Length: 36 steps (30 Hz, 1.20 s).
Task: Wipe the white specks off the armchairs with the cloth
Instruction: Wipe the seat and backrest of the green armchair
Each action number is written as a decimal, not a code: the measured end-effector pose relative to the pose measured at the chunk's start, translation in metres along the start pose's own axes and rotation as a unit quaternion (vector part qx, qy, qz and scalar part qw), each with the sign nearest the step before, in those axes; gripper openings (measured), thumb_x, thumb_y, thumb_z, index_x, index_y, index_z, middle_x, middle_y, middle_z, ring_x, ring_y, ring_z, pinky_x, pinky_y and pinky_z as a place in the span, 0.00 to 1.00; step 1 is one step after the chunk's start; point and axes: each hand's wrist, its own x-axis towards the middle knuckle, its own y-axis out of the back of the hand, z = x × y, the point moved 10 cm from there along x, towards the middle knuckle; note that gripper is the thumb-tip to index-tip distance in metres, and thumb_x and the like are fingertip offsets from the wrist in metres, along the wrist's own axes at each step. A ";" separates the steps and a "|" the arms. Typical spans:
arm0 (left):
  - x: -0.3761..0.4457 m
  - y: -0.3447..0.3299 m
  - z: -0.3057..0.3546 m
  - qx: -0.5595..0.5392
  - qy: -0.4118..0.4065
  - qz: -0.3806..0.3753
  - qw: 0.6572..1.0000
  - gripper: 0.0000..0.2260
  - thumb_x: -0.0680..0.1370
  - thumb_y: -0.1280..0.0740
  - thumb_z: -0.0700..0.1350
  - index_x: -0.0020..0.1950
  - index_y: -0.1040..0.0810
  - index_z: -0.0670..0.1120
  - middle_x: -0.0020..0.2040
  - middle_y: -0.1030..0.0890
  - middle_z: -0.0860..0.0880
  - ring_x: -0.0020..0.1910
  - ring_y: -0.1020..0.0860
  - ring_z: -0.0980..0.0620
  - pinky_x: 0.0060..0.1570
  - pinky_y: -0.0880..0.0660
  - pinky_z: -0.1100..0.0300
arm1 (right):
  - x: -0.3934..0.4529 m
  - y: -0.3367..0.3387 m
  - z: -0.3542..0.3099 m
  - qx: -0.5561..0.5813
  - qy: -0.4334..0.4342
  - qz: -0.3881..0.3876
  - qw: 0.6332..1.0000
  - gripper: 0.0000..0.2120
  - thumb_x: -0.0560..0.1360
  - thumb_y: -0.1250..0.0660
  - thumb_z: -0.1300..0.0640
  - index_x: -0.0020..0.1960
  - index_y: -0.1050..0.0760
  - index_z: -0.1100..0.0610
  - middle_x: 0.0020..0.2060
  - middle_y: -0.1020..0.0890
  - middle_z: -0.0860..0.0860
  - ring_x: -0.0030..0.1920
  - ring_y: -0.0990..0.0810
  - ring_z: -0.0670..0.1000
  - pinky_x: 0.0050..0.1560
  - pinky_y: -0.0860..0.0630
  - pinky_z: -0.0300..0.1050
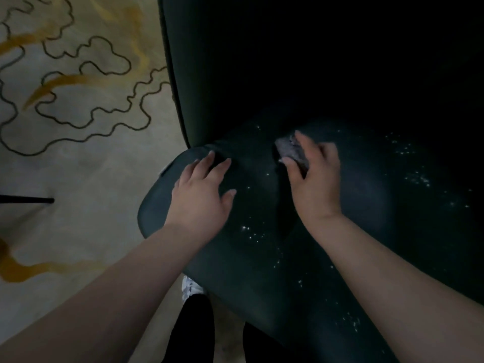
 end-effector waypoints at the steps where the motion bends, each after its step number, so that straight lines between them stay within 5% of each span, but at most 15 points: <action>1: -0.001 -0.003 -0.001 -0.002 -0.002 0.005 1.000 0.27 0.78 0.37 0.55 0.76 0.40 0.56 0.78 0.43 0.50 0.75 0.46 0.45 0.73 0.44 0.45 | -0.002 -0.003 -0.004 -0.021 0.022 0.017 0.999 0.22 0.76 0.31 0.57 0.69 0.29 0.52 0.53 0.34 0.48 0.55 0.35 0.43 0.57 0.35 0.32; 6: -0.007 -0.006 0.000 0.003 -0.020 0.027 0.999 0.27 0.78 0.36 0.53 0.76 0.39 0.55 0.78 0.42 0.49 0.75 0.45 0.44 0.73 0.43 0.45 | -0.054 -0.018 -0.014 -0.033 0.143 -0.029 0.989 0.24 0.73 0.30 0.62 0.68 0.27 0.54 0.55 0.28 0.54 0.57 0.30 0.51 0.60 0.31 0.40; 9: -0.010 -0.004 0.000 -0.002 -0.026 0.036 0.999 0.26 0.78 0.35 0.52 0.75 0.37 0.54 0.77 0.40 0.48 0.75 0.43 0.43 0.72 0.42 0.45 | -0.044 -0.008 -0.003 -0.034 0.143 -0.011 0.989 0.22 0.74 0.32 0.61 0.68 0.26 0.53 0.54 0.30 0.52 0.55 0.32 0.49 0.59 0.33 0.36; 13: -0.011 -0.005 0.001 -0.002 -0.023 0.033 0.999 0.27 0.78 0.36 0.52 0.76 0.38 0.55 0.77 0.41 0.49 0.75 0.44 0.44 0.72 0.41 0.45 | -0.003 -0.016 -0.009 -0.045 0.107 0.035 0.993 0.23 0.75 0.32 0.63 0.69 0.28 0.54 0.53 0.29 0.57 0.55 0.30 0.53 0.58 0.28 0.47; 16: -0.012 -0.007 0.000 0.007 -0.025 0.027 0.999 0.27 0.78 0.37 0.52 0.76 0.40 0.56 0.78 0.42 0.50 0.75 0.46 0.45 0.73 0.43 0.47 | -0.019 -0.025 -0.017 -0.036 0.134 -0.005 0.990 0.24 0.74 0.31 0.63 0.69 0.28 0.53 0.55 0.28 0.57 0.56 0.28 0.55 0.58 0.26 0.52; 21: -0.012 -0.007 -0.002 0.004 -0.024 0.024 0.999 0.27 0.78 0.37 0.52 0.76 0.39 0.56 0.78 0.42 0.51 0.75 0.45 0.46 0.73 0.42 0.46 | -0.027 -0.005 -0.001 -0.081 0.201 -0.006 0.976 0.15 0.75 0.34 0.57 0.62 0.22 0.53 0.51 0.28 0.52 0.52 0.27 0.45 0.55 0.29 0.40; 23: -0.011 -0.006 -0.001 0.003 -0.024 0.028 0.999 0.27 0.78 0.37 0.52 0.76 0.39 0.56 0.78 0.42 0.51 0.75 0.45 0.46 0.72 0.41 0.46 | 0.007 0.005 0.002 -0.082 0.144 0.056 0.985 0.07 0.77 0.37 0.52 0.53 0.25 0.42 0.48 0.31 0.46 0.47 0.30 0.36 0.54 0.32 0.34; 25: -0.012 -0.007 -0.001 0.005 -0.025 0.031 0.999 0.26 0.78 0.36 0.52 0.76 0.38 0.55 0.77 0.41 0.50 0.75 0.44 0.45 0.72 0.41 0.46 | 0.019 -0.009 -0.008 -0.075 0.147 0.027 0.986 0.12 0.77 0.39 0.51 0.54 0.32 0.33 0.49 0.33 0.44 0.47 0.34 0.35 0.53 0.36 0.32; 28: -0.012 -0.006 -0.002 0.003 -0.028 0.029 0.999 0.27 0.78 0.36 0.51 0.76 0.38 0.55 0.77 0.41 0.49 0.75 0.44 0.45 0.72 0.41 0.46 | -0.025 -0.036 -0.025 -0.021 0.186 -0.057 0.981 0.11 0.77 0.35 0.54 0.56 0.24 0.41 0.55 0.25 0.54 0.51 0.31 0.38 0.54 0.33 0.36; 31: -0.012 -0.006 -0.002 0.013 -0.036 0.018 0.999 0.27 0.78 0.36 0.51 0.76 0.39 0.55 0.78 0.42 0.50 0.75 0.45 0.46 0.73 0.42 0.48 | -0.069 -0.031 -0.032 -0.034 0.260 -0.095 0.960 0.12 0.76 0.34 0.55 0.59 0.21 0.53 0.53 0.26 0.47 0.54 0.28 0.41 0.54 0.29 0.30; 36: -0.018 -0.004 -0.006 0.023 -0.039 0.021 0.999 0.27 0.78 0.35 0.48 0.77 0.40 0.54 0.78 0.43 0.48 0.75 0.45 0.46 0.72 0.48 0.55 | -0.015 -0.022 -0.014 -0.059 0.159 -0.001 0.986 0.21 0.74 0.32 0.62 0.66 0.24 0.54 0.52 0.27 0.56 0.53 0.29 0.53 0.56 0.31 0.41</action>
